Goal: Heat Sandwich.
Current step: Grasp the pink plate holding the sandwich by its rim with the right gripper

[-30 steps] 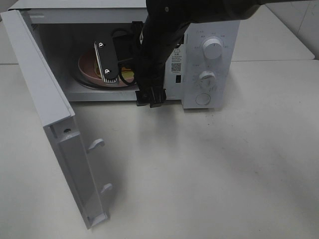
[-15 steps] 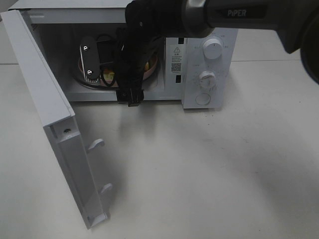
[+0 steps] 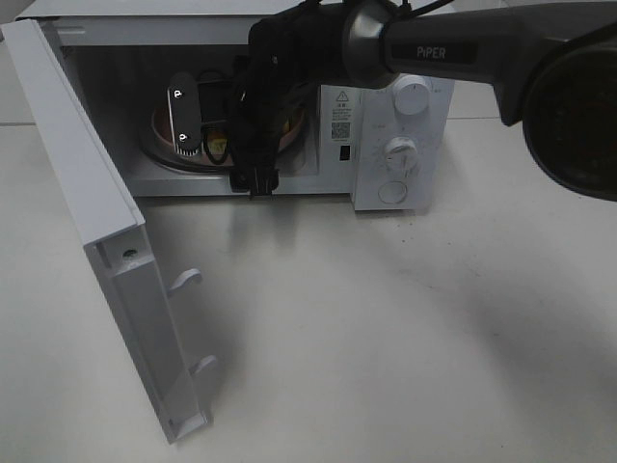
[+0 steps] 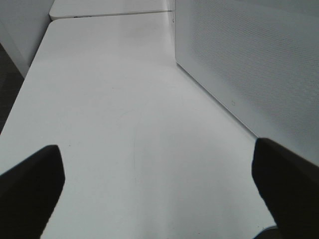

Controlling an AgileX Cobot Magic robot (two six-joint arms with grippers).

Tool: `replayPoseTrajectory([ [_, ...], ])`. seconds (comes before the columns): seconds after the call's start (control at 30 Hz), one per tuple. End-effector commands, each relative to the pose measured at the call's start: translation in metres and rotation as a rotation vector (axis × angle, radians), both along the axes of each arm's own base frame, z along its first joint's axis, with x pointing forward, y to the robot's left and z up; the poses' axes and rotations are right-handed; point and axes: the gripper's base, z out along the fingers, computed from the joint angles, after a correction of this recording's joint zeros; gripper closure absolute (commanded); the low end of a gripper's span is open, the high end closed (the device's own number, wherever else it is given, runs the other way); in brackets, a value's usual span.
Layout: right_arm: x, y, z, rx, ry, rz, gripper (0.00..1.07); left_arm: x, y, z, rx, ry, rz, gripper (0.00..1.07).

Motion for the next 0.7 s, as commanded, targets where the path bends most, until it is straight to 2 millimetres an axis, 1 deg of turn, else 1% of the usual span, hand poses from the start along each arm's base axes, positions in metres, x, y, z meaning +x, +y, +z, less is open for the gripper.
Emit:
replayPoseTrajectory([
  [0.03, 0.003, -0.001, -0.012, -0.002, 0.014, -0.003, 0.22, -0.002, 0.002, -0.001, 0.02, -0.018, 0.009, 0.09],
  [0.13, 0.003, 0.0, -0.019, 0.025, 0.05, -0.02, 0.23, -0.002, 0.002, -0.001, 0.02, -0.018, 0.009, 0.09],
  [0.3, 0.001, 0.001, -0.021, 0.032, 0.068, -0.027, 0.25, -0.002, 0.002, -0.001, 0.02, -0.018, 0.009, 0.09],
  [0.43, -0.002, -0.001, -0.023, 0.012, 0.106, -0.032, 0.28, -0.002, 0.002, -0.001, 0.02, -0.018, 0.009, 0.09],
  [0.63, -0.004, -0.003, -0.022, -0.004, 0.129, -0.036, 0.31, -0.002, 0.002, -0.001, 0.02, -0.018, 0.009, 0.09],
  [0.7, -0.004, -0.003, -0.018, 0.004, 0.131, -0.039, 0.31, -0.002, 0.002, -0.001, 0.02, -0.018, 0.009, 0.09],
])
